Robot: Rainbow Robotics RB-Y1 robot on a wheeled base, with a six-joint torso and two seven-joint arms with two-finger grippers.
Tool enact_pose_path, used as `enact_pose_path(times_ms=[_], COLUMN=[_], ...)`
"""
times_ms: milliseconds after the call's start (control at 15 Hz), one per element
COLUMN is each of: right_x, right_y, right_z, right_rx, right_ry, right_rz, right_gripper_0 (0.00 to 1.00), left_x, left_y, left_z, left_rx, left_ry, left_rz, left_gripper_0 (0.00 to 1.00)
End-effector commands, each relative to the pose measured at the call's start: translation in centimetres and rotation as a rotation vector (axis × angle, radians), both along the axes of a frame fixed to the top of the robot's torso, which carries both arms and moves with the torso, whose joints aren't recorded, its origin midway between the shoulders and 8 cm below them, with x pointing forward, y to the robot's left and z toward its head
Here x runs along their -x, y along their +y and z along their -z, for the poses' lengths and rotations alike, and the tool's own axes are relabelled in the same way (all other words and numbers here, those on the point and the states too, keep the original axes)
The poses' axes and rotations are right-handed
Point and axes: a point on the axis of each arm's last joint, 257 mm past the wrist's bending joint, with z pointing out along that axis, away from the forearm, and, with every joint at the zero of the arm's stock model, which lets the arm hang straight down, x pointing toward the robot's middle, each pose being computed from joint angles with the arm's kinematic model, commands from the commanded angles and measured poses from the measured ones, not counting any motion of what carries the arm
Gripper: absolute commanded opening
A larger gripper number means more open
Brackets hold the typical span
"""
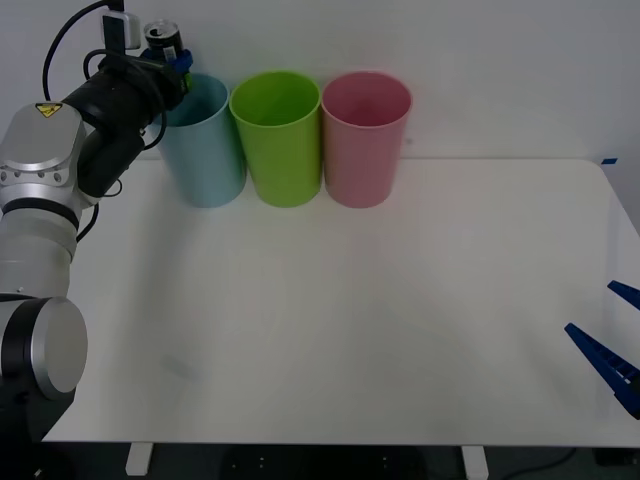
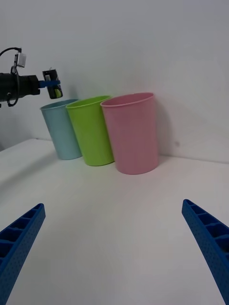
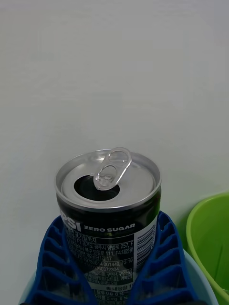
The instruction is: Grasp the object on the table and drop it into the matching bin: aluminum can to the light blue bin, PET bottle to the pink bin.
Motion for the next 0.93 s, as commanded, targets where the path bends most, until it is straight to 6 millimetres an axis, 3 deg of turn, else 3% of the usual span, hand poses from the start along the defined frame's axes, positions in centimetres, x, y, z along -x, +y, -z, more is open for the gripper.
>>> enact_pose_path(times_ms=[67,267,333,400,467,533,933], right_x=[0.00,0.00,0.00,0.00,0.00,0.00,0.00], right_y=[0.00,0.00,0.00,0.00,0.00,0.00,0.00], right_z=[0.00,0.00,0.00,0.00,0.00,0.00,0.00], right_rx=[0.000,0.000,0.000,0.000,0.000,0.000,0.000], right_ry=[0.000,0.000,0.000,0.000,0.000,0.000,0.000], right_rz=[0.000,0.000,0.000,0.000,0.000,0.000,0.000], right_gripper_0=[1.00,1.00,1.00,1.00,1.00,1.00,1.00], left_x=[-0.02,-0.02,-0.02,-0.01,-0.01,0.00,0.23], left_y=[-0.27,-0.44,-0.44,-0.45,-0.46,-0.46,-0.49], left_z=[0.05,0.05,0.05,0.02,-0.01,-0.04,0.15], left_rx=[-0.006,-0.005,-0.003,-0.002,0.001,0.004,0.039], left_ry=[0.000,0.000,0.001,0.000,0.000,-0.001,0.005], left_rz=[0.003,0.006,0.007,0.007,0.007,0.008,0.026], left_gripper_0=[0.00,0.01,0.07,0.23,0.87,1.00,1.00])
